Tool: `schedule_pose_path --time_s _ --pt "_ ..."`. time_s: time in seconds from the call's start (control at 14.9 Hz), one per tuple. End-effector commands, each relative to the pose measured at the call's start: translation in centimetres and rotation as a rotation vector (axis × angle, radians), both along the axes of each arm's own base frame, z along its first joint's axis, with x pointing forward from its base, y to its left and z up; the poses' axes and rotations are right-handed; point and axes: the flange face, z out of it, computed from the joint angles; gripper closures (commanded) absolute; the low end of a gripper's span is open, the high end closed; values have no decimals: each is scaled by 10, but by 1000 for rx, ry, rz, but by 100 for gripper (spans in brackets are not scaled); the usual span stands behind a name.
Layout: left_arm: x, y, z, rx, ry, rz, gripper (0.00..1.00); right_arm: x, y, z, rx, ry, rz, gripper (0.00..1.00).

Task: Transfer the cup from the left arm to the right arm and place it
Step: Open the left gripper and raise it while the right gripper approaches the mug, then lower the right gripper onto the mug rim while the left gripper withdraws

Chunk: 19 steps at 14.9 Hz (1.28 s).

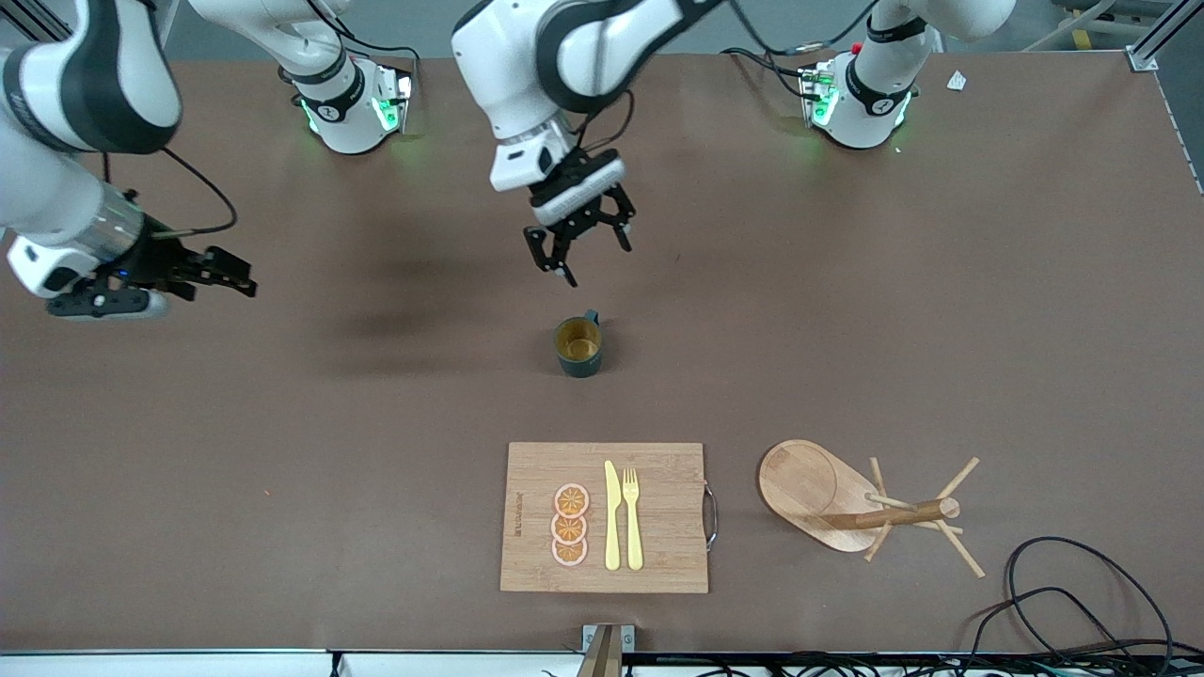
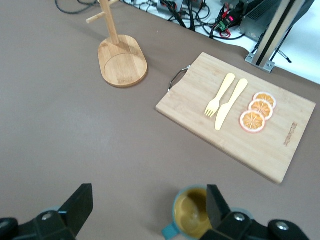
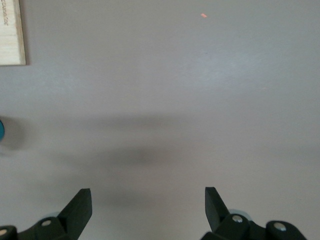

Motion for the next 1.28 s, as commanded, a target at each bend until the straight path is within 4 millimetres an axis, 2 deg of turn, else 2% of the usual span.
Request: schedule_pose_path --time_s 0.0,0.13,0.27,0.34,0.47,0.6,0.67,0.81,0.94,1.14,1.21 --pt "37 49 68 -126 92 -18 0 -7 68 4 22 -21 -90 0" --pt "71 103 113 -199 147 -16 0 -7 121 -14 16 -22 -135 0" --pt "99 156 147 -234 201 -92 0 -8 155 -29 11 -18 -187 0" --pt "114 190 166 -243 219 -149 0 -10 169 -32 11 -18 -202 0" --pt "144 247 176 -273 259 -198 0 -15 190 -38 11 -7 -262 0" --pt "159 292 189 -271 260 -218 0 -21 215 -46 15 -7 -311 0" --pt "164 312 192 -248 273 -244 0 -23 226 -47 22 -14 -339 0" --pt "170 352 194 -188 347 -344 0 -33 261 -59 22 -16 -357 0" --pt "170 396 203 -213 412 -434 0 -42 294 -71 17 -32 -349 0" --pt "155 443 240 -266 375 -465 0 -51 344 -88 -36 -57 -305 0" --pt "150 450 241 -262 391 -461 0 -54 359 -92 -57 -74 -266 0"
